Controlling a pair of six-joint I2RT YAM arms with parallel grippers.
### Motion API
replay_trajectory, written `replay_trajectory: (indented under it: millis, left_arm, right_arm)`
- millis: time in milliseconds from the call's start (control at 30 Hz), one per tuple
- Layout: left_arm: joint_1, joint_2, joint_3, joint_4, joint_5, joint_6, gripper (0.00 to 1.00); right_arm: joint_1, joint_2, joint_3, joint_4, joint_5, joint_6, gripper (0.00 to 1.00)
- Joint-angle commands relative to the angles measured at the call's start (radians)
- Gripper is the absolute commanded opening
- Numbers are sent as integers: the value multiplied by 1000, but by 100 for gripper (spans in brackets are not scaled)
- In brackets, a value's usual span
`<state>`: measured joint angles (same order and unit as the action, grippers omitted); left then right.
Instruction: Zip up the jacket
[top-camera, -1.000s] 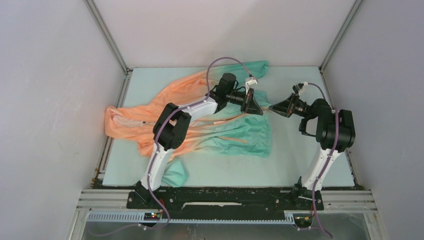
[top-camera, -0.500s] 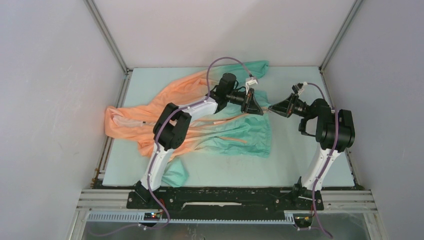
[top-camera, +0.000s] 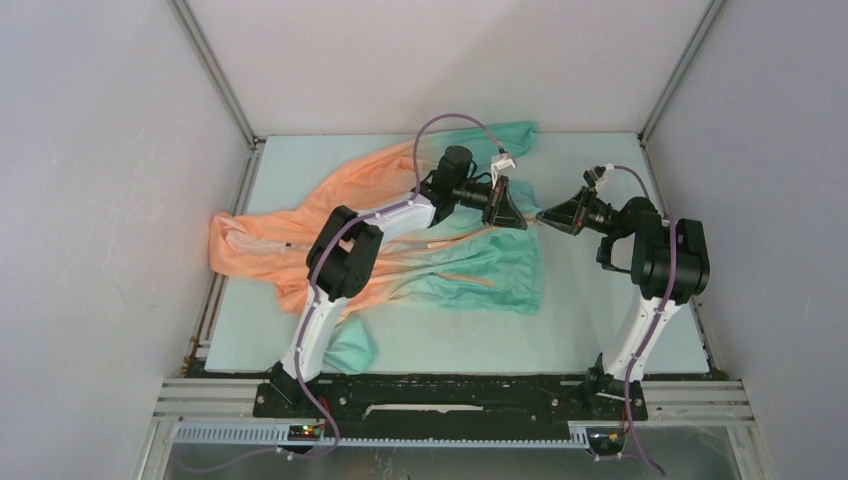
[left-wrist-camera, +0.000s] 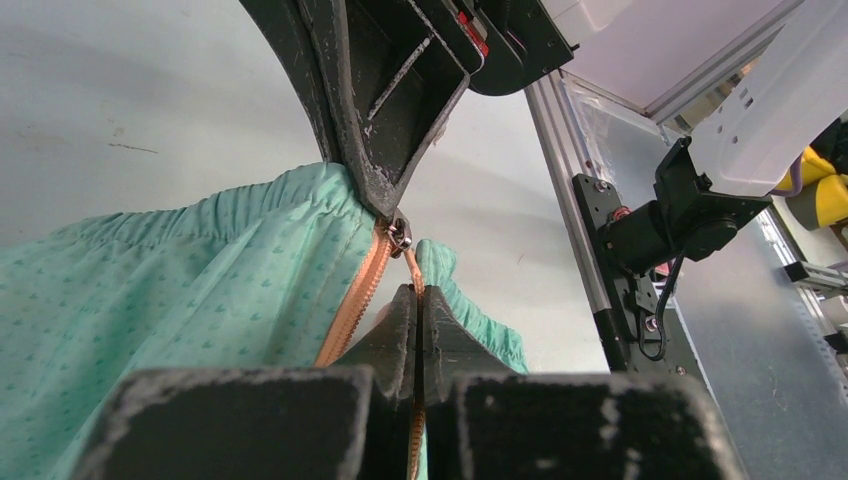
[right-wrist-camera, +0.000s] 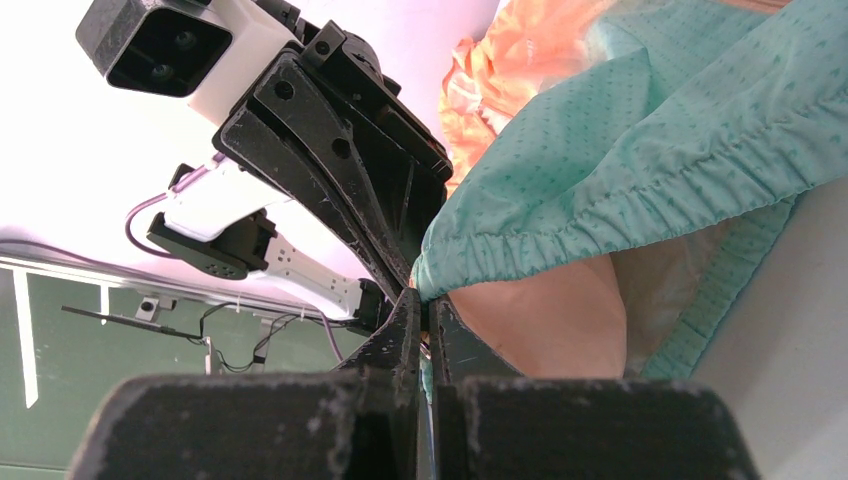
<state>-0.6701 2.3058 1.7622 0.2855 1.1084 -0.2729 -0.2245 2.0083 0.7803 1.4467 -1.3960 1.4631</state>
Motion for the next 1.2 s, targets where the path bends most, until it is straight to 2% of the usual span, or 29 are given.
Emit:
replay_trajectory:
  millis: [0,900,1167]
  left_arm:
    - [-1,-25,10,40,25,-3,0]
    - [13,12,63,34,23,-51,0]
    - [10,35,92,101,36,-125,0]
  right_arm:
    - [2,-24,4,76,-12,-15,0]
    - [13,-38,0,76,-17,-21,0]
    - [22,-31,0,73,-16,-27,0]
